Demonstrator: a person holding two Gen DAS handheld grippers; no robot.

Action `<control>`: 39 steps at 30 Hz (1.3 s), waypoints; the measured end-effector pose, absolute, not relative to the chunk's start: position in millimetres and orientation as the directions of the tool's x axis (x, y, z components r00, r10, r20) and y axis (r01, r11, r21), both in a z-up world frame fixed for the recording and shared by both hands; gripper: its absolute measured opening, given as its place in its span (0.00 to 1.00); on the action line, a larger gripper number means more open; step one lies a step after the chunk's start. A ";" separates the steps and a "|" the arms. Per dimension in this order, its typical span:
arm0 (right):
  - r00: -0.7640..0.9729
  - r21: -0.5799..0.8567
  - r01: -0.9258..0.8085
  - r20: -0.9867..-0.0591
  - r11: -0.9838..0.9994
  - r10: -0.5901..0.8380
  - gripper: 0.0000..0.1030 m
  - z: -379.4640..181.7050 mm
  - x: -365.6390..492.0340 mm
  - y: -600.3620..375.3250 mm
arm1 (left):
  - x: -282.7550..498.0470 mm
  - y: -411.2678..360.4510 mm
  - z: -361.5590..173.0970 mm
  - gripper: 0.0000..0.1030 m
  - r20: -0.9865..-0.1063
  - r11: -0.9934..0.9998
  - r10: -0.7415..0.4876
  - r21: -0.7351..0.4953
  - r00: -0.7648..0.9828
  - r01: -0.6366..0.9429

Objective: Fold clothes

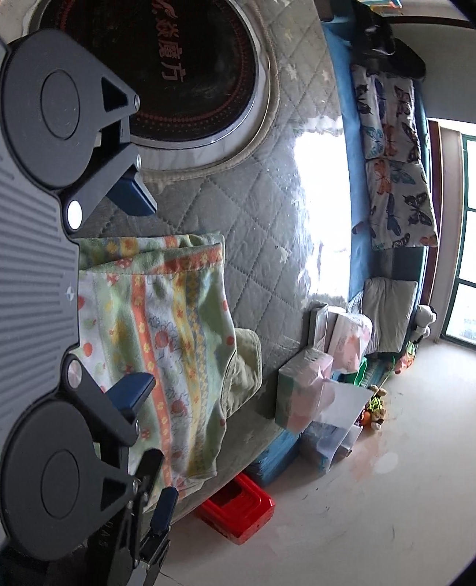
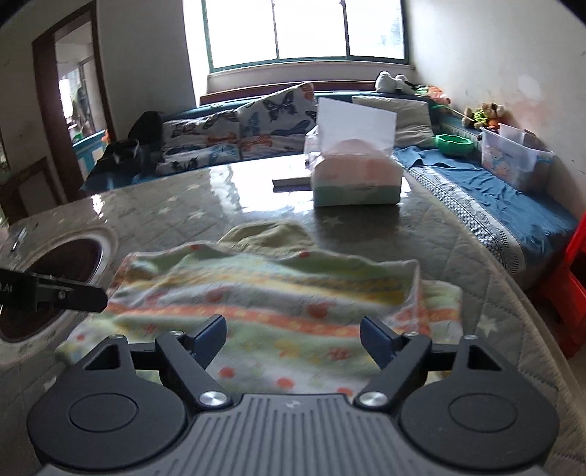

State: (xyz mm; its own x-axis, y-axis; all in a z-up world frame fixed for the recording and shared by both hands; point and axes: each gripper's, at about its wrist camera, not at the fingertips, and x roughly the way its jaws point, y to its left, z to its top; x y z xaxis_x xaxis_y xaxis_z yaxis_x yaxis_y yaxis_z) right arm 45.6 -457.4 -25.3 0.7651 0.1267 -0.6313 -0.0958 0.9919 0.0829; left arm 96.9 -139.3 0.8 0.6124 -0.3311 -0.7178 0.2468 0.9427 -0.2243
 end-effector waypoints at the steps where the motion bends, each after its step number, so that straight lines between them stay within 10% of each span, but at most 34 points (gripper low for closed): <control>1: 0.764 0.076 -0.099 -0.634 0.992 0.125 0.85 -26.4 43.0 -455.7 | 94.9 -140.0 0.3 0.97 -0.718 0.943 -0.330 -0.220 0.613 0.250; 11: 0.752 0.068 -0.094 -0.649 0.993 0.115 1.00 -34.9 22.1 -451.1 | 74.1 -145.7 -5.5 1.00 -0.720 0.943 -0.323 -0.192 0.614 0.270; 39: 0.759 0.059 -0.044 -0.648 0.997 0.072 1.00 -33.2 -6.6 -442.6 | 23.4 -153.9 13.3 1.00 -0.596 0.917 -0.372 -0.113 0.712 0.384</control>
